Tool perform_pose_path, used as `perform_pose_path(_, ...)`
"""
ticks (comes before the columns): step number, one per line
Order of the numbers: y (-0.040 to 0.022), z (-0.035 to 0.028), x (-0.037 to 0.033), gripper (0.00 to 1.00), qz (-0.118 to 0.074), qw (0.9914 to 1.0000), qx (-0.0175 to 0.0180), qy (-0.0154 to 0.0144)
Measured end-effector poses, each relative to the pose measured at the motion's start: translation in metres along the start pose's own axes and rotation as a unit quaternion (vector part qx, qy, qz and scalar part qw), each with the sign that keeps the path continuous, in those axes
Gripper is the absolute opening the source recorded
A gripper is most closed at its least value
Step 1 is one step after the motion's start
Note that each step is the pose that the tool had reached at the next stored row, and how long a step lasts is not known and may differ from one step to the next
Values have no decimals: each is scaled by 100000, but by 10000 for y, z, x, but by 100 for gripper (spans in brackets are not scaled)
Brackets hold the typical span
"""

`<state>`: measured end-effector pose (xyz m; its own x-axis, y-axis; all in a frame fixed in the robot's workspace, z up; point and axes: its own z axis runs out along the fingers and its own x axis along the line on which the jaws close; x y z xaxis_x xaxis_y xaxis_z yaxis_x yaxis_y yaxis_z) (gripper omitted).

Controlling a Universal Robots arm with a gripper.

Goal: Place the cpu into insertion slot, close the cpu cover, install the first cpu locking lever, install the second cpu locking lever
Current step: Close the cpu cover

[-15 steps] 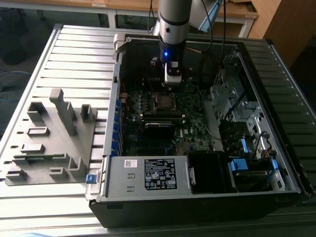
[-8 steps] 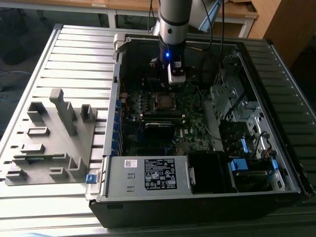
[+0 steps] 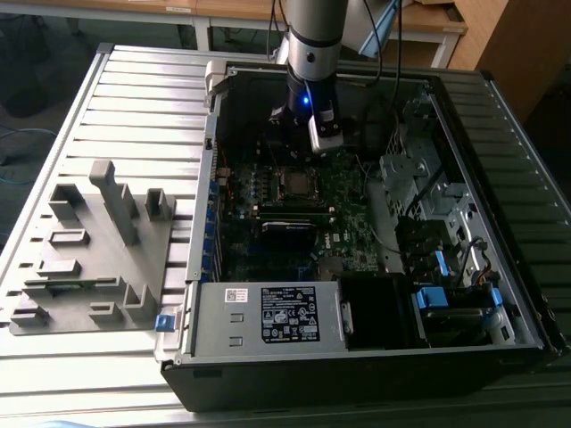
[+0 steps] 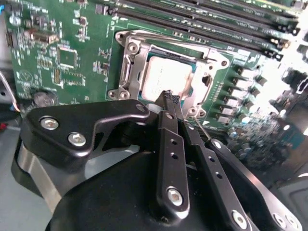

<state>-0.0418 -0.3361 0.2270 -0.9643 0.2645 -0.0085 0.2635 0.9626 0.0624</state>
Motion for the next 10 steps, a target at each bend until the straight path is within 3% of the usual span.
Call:
perform_pose_path(3, 0, 2, 0, 11, -2694, 99964, -26, 168)
perform_pose_path(8, 0, 4, 0, 11, -7034, 99751, -56, 439)
perform_pose_path(10, 0, 5, 0, 11, -7535, 99715, -13, 459)
